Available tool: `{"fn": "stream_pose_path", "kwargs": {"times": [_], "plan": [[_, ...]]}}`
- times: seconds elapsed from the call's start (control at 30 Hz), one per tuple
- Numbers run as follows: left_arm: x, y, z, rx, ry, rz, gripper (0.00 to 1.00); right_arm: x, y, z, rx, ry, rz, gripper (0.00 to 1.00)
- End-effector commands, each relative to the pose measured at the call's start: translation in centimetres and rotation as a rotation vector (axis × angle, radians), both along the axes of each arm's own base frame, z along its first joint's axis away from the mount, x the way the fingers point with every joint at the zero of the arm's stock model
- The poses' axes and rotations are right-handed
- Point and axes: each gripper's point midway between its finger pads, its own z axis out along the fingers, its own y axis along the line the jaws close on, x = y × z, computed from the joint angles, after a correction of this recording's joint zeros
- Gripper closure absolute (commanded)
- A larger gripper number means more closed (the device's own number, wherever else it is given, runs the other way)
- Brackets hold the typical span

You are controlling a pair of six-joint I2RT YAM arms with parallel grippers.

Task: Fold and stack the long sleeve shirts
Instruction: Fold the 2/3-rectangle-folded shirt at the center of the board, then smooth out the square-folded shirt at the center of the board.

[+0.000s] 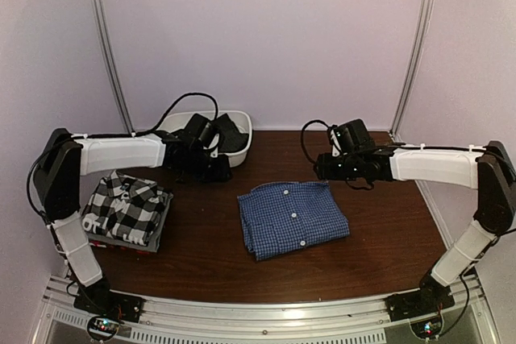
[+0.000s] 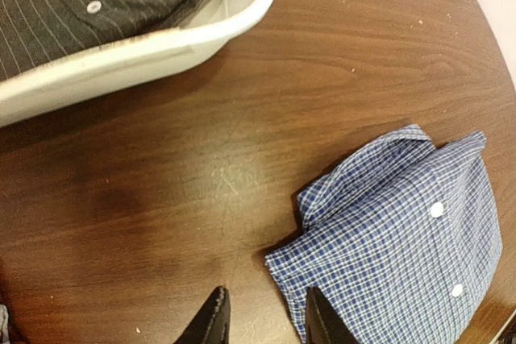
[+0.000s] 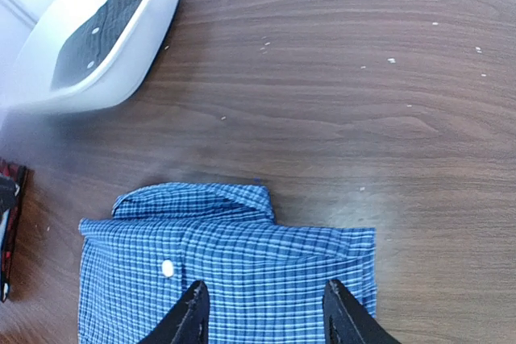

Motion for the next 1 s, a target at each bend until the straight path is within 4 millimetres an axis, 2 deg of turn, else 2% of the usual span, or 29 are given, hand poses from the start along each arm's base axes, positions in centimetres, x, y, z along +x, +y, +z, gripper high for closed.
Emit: {"fn": "stream_pose_path", "kwargs": {"times": [0.0, 0.2, 0.4, 0.53, 0.7, 0.83, 0.97], "plan": [[-1.1, -3.0, 2.7, -0.034, -0.05, -0.084, 0.67, -0.7, 2.4, -2.2, -0.082, 0.031, 0.074, 0.51], [-3.3, -9.1, 1.8, -0.088, -0.005, -0.225, 0.71, 0.0, 4.2, -4.9, -0.133, 0.071, 0.115, 0.51], [-3.5, -13.2, -0.5, -0.122, 0.045, -0.302, 0.74, 2.4, 4.4, -7.8, -0.187, 0.111, 0.109, 0.51], [-3.0, -14.5, -2.0, -0.128, 0.065, -0.318, 0.74, 3.8, 4.4, -9.3, -0.162, 0.148, 0.11, 0.5], [-1.7, -15.8, -3.0, -0.131, 0.056, -0.313, 0.74, 4.0, 4.8, -10.8, -0.099, 0.202, 0.122, 0.49], [-0.8, -16.0, -4.8, -0.106, 0.069, -0.298, 0.75, 3.9, 4.4, -10.7, -0.053, 0.222, 0.117, 0.47], [0.0, -15.5, -7.0, -0.087, 0.098, -0.275, 0.75, 4.5, 2.9, -10.5, 0.048, 0.238, 0.088, 0.47]]}}
